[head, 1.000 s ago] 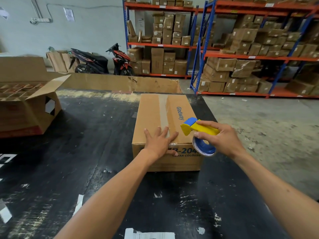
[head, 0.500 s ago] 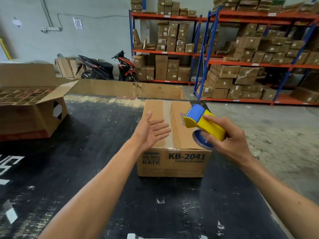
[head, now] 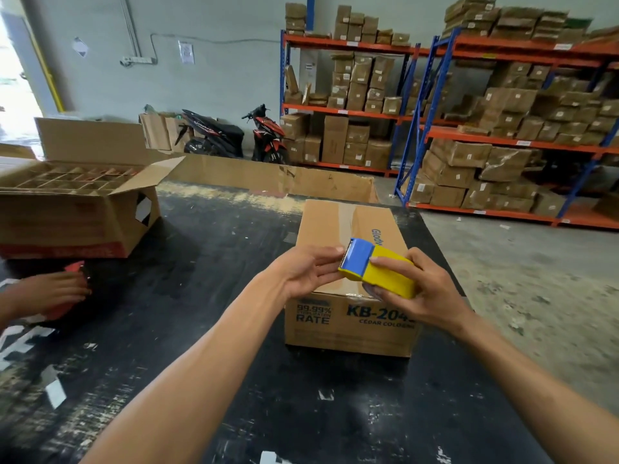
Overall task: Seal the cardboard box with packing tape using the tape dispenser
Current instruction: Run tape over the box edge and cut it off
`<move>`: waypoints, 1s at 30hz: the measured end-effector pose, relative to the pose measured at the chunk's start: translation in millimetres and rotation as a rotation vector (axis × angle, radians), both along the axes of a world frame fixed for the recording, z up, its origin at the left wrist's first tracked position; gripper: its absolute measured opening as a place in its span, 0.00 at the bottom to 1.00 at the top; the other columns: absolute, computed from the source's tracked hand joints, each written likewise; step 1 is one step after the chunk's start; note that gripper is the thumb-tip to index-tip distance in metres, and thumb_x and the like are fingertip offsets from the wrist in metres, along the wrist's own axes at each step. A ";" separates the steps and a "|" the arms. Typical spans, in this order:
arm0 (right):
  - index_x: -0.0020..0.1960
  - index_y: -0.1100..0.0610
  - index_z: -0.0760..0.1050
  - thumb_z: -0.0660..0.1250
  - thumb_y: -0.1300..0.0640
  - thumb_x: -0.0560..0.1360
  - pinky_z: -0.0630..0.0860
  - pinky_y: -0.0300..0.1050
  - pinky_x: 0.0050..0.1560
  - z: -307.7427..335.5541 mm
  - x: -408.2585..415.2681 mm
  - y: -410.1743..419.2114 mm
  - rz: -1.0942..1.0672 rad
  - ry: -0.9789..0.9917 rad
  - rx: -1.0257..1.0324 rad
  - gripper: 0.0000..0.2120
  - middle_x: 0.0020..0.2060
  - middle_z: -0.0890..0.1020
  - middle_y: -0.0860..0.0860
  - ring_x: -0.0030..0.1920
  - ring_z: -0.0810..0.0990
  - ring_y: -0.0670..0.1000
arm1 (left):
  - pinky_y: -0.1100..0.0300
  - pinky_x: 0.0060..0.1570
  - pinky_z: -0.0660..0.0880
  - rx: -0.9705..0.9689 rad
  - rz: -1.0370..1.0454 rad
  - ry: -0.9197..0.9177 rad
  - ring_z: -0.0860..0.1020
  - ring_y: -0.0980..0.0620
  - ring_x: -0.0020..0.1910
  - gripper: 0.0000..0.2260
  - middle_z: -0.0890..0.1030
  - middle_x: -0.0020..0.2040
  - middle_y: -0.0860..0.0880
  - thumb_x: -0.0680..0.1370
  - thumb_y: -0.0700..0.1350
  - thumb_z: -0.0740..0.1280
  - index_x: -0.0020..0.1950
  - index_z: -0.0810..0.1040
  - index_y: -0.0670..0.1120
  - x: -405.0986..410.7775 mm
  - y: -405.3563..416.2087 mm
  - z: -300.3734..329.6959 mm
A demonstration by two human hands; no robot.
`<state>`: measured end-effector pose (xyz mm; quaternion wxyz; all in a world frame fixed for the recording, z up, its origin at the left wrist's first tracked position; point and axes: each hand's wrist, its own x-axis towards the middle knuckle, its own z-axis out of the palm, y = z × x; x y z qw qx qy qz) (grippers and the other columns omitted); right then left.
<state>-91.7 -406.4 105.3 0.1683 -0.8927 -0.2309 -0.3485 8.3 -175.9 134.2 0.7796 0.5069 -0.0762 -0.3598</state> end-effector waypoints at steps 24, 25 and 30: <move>0.70 0.36 0.71 0.67 0.34 0.74 0.69 0.36 0.37 7.5 4.9 13.4 0.014 0.177 -0.059 0.26 0.45 0.72 0.49 0.42 0.73 0.48 | 0.57 0.37 0.83 0.179 0.169 -0.077 0.85 0.46 0.41 0.10 0.85 0.45 0.39 0.80 0.29 0.62 0.59 0.78 0.33 2.0 18.2 -7.4; 0.70 0.35 0.71 0.68 0.34 0.74 0.67 0.34 0.38 9.9 3.9 9.5 0.002 0.199 -0.074 0.25 0.45 0.71 0.48 0.42 0.72 0.48 | 0.57 0.35 0.83 0.177 0.203 -0.058 0.86 0.46 0.38 0.11 0.85 0.42 0.39 0.80 0.28 0.61 0.60 0.77 0.32 5.6 25.0 -7.4; 0.72 0.33 0.69 0.68 0.36 0.74 0.66 0.28 0.40 15.8 -3.6 -16.4 0.008 0.300 -0.154 0.27 0.47 0.71 0.46 0.45 0.72 0.42 | 0.52 0.46 0.83 0.178 0.338 -0.127 0.86 0.42 0.46 0.16 0.85 0.49 0.37 0.78 0.26 0.61 0.65 0.72 0.33 15.8 56.1 -20.3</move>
